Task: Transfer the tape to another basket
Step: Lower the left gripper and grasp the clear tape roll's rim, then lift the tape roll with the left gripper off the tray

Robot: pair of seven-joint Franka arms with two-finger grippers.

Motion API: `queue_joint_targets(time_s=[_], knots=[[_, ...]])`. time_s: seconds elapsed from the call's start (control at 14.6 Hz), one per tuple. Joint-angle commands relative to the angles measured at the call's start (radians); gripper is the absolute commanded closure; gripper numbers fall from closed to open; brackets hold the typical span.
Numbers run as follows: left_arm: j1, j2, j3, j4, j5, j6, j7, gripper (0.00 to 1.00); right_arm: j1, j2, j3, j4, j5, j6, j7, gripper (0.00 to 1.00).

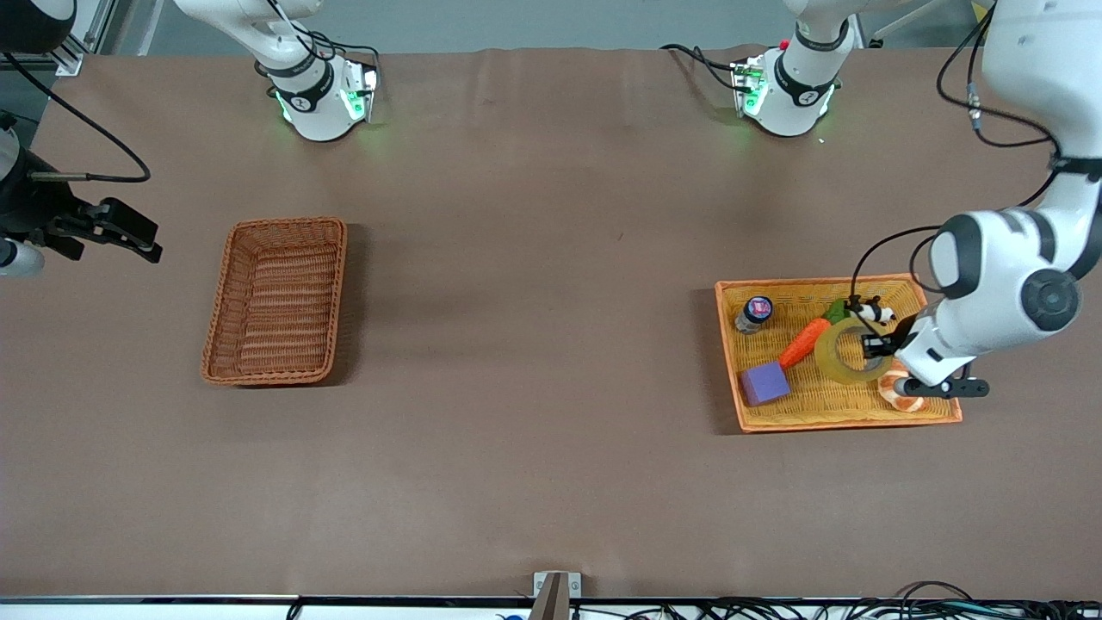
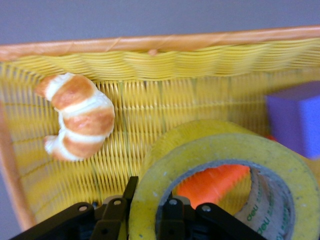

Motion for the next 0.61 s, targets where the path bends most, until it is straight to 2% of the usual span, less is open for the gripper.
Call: queue_joint_targets(time_s=[0.0, 0.14, 0.2, 0.55], knots=[[-0.013, -0.030, -0.103, 0.062, 0.009, -0.094, -0.025, 0.99, -0.021, -0.018, 0.013, -0.013, 0.020, 0.002, -0.012, 0.00], [-0.050, -0.010, -0.182, 0.088, 0.011, -0.094, -0.102, 0.99, -0.019, -0.018, 0.013, -0.013, 0.020, -0.002, -0.012, 0.00], [-0.085, 0.010, -0.198, 0.112, 0.011, -0.094, -0.133, 0.99, -0.018, -0.017, 0.013, -0.013, 0.020, -0.002, -0.011, 0.00], [-0.375, 0.221, -0.195, 0.330, 0.011, -0.094, -0.352, 0.99, -0.019, -0.018, 0.013, -0.015, 0.020, -0.005, -0.011, 0.00]])
